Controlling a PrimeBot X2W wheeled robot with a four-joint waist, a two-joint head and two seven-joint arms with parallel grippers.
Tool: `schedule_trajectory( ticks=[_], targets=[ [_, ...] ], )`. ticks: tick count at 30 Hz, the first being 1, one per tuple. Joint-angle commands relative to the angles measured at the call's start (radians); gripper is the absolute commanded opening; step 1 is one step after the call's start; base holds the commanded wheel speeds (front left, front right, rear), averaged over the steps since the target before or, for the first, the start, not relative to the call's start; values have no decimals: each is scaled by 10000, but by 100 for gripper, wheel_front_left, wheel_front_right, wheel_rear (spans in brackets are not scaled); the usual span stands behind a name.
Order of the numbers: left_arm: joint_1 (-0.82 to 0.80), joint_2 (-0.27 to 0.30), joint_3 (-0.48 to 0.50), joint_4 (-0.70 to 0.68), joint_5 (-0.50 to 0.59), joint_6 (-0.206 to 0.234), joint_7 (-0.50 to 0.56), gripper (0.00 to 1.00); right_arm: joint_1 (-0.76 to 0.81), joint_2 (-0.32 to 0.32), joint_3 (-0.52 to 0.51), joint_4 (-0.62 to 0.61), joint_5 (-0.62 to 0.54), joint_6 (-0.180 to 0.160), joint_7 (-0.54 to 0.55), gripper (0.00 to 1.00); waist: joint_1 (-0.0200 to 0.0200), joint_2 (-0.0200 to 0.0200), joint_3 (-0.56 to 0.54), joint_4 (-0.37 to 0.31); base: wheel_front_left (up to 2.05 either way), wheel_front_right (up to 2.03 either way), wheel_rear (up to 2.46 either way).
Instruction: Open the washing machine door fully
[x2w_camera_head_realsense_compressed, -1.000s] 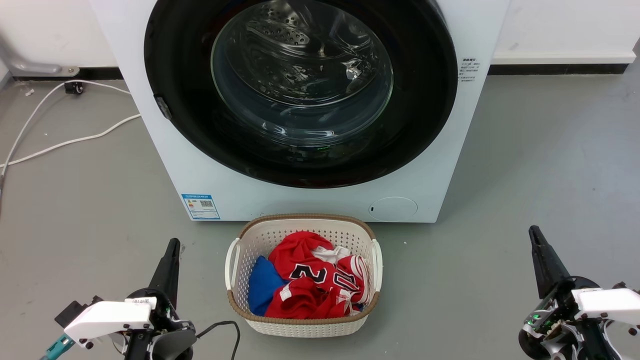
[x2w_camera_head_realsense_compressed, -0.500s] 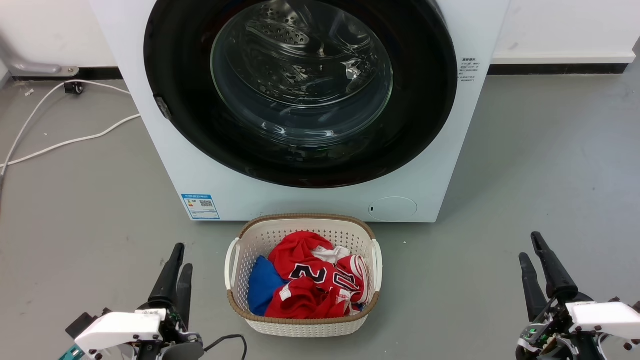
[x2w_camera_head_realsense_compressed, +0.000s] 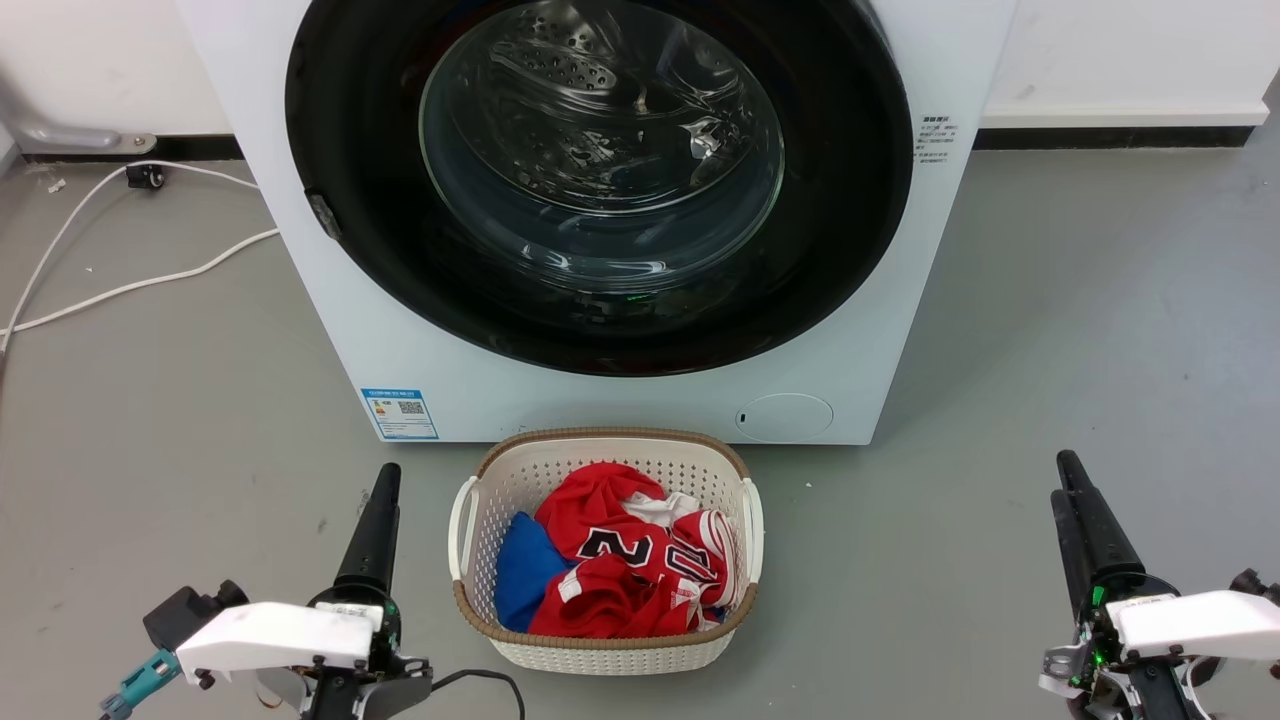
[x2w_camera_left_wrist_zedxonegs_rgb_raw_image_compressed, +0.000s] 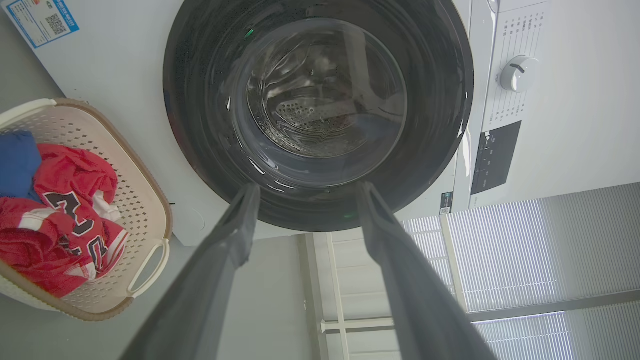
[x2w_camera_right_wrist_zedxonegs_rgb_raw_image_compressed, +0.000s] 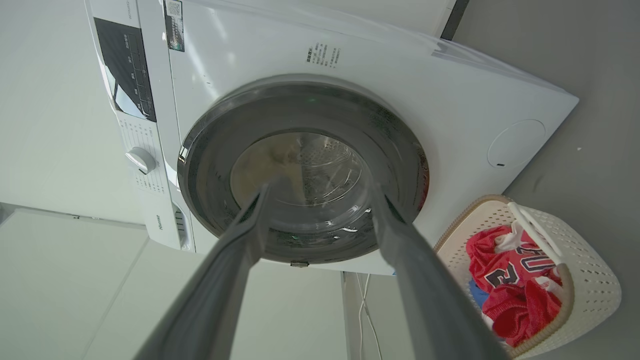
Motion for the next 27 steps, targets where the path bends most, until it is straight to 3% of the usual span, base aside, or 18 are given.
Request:
schedule_trajectory(
  ticks=[1,13,15,27],
  targets=[
    [-267,85,-100,-283,559,-10,-118,100,-65,-145,53,-295,-584,5,-116,100,0,0,-1,6,0,0,0],
    [-212,141,-333,-669,3507,-15,-600,100,116,-175,320,-684,-3904,8,-598,100,0,0,-16,10,0,0,0],
    [-144,93,-330,-755,4789,-17,-815,100,205,-113,399,-866,-5257,10,-815,100,0,0,-17,33,0,0,0],
    [-84,187,-583,-654,6741,-22,-1218,100,215,-101,579,-1110,-7345,13,-932,100,0,0,-25,98,0,0,0]
  ],
)
